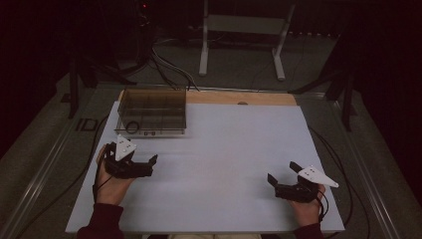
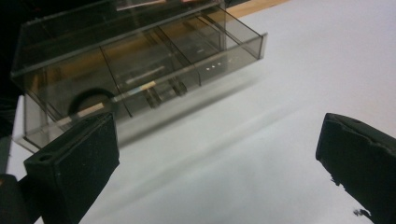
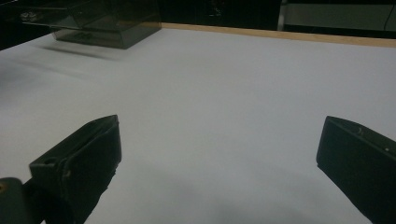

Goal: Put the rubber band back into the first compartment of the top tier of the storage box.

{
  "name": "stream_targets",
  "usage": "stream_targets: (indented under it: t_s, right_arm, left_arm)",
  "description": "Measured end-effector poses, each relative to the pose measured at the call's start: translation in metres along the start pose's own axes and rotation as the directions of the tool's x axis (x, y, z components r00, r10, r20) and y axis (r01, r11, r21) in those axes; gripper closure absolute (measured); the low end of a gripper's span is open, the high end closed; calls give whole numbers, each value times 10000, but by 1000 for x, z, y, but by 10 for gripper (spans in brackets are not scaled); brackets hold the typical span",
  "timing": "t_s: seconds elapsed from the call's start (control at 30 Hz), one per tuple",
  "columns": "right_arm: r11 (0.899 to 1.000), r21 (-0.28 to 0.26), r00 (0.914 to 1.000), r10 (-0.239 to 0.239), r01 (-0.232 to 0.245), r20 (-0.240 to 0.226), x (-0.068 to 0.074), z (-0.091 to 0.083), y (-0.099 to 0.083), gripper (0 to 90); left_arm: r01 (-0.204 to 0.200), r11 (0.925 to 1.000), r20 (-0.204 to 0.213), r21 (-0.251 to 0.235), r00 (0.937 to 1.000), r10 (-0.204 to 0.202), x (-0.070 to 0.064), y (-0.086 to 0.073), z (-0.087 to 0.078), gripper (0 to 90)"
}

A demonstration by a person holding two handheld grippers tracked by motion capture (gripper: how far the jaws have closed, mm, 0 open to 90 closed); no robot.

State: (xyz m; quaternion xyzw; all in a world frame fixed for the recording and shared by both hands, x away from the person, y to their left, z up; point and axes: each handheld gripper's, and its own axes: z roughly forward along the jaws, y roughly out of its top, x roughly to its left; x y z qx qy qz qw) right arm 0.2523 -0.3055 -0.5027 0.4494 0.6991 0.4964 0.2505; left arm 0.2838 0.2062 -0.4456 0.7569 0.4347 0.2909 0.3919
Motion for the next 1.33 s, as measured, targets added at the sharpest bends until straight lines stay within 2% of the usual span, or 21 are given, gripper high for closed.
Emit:
stream_targets:
  t_s: [0.2,0.4,0.57,0.93,1.13,1.2,1.33]
  right_arm:
    - [10000,-15,10000,-33,33,-65,1,0,0,1]
    - [9999,-32,9999,-98,98,-117,2,1,0,1]
    - [9999,-29,9998,-109,109,-172,3,1,0,1]
    - [9998,-101,9991,-169,165,-395,6,-1,1,1]
    - [10000,-19,9991,-21,20,-424,4,-1,1,1]
    - [9998,161,9989,82,-75,-451,3,2,0,1]
    - [9991,415,9990,-5,23,-451,5,4,-2,1]
  left_arm:
    - [442,9988,65,-187,9990,-441,-4,-24,-1,5]
    - [510,9980,207,-372,9985,-503,-8,-42,-1,5]
    - [799,9946,253,-663,9966,-783,-9,-51,-4,6]
    - [1090,9876,204,-1133,9940,-1073,-7,-66,-8,6]
    - [1345,9842,1,-1154,9908,-1354,-3,-74,-9,5]
    - [1492,9816,-116,-1188,9884,-1517,0,-76,-9,6]
    - [1653,9803,-310,-1082,9850,-1695,5,-78,-7,5]
